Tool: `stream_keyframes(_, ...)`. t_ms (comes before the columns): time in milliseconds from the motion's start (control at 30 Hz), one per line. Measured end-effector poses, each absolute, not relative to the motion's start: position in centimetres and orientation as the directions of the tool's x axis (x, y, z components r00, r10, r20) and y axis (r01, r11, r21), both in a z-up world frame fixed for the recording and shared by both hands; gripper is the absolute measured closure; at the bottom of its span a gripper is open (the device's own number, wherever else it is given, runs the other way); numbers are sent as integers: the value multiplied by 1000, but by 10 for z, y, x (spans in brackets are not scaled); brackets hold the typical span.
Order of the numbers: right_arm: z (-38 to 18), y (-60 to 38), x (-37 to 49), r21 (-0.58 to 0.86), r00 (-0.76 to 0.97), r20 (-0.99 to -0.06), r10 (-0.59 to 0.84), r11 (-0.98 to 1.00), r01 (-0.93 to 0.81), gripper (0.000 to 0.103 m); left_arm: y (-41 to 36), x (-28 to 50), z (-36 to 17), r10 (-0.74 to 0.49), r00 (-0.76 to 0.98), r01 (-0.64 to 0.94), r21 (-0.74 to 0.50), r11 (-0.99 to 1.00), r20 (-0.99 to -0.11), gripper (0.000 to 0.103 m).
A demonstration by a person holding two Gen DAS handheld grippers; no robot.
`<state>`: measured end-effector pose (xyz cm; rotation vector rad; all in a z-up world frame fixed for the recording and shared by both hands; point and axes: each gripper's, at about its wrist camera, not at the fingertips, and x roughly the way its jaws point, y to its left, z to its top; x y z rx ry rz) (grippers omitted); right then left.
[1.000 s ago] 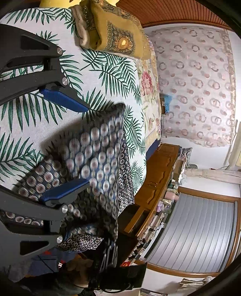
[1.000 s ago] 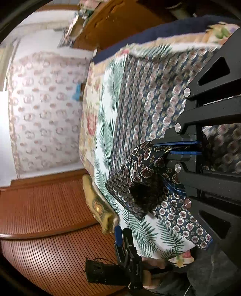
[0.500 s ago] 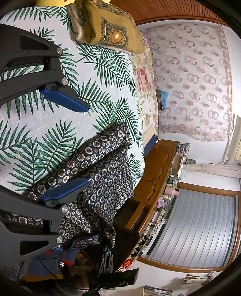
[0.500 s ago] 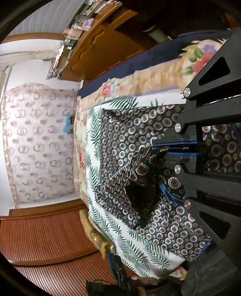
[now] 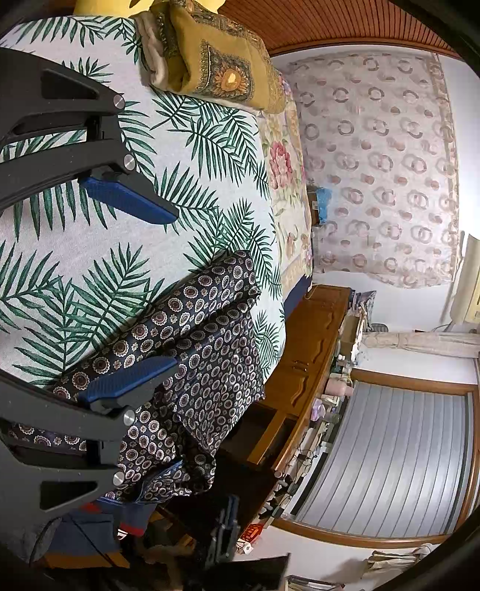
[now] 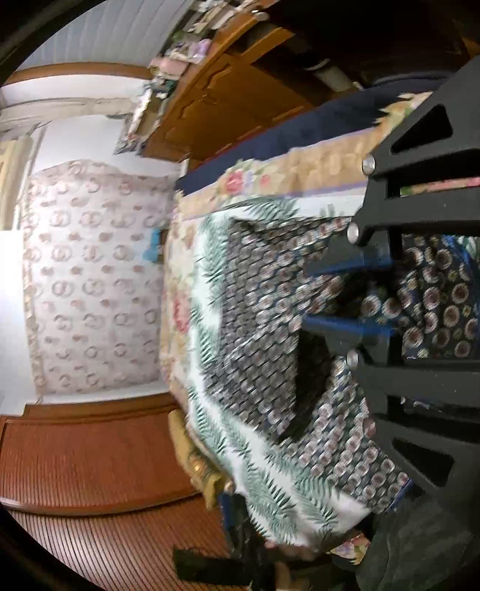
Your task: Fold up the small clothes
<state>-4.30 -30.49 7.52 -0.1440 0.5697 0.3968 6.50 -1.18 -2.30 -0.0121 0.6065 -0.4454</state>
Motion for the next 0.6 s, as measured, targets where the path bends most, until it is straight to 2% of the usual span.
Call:
stream_keyframes(33, 79, -301, -43, -30, 772, -541, 334, 910, -414, 60, -12, 65, -23, -409, 729, 402, -140, 905, -549, 28)
stream_keyframes(67, 82, -295, -43, -33, 773, -534, 344, 905, -425, 46, -12, 66, -23, -409, 728, 402, -140, 905, -551, 28)
stream_keyframes(100, 83, -290, -41, -34, 772, -528, 353, 900, -434, 40, -12, 65, -23, -409, 727, 403, -140, 904, -552, 28)
stream_keyframes(367, 65, -222, -3, -46, 686, -583, 436, 825, -564, 37, -13, 61, -26, -410, 723, 404, -141, 904, -556, 28)
stream_keyframes(600, 28, -174, 23, -38, 554, -704, 443, 756, -653, 37, -15, 57, -30, -413, 718, 406, -144, 902, -561, 28)
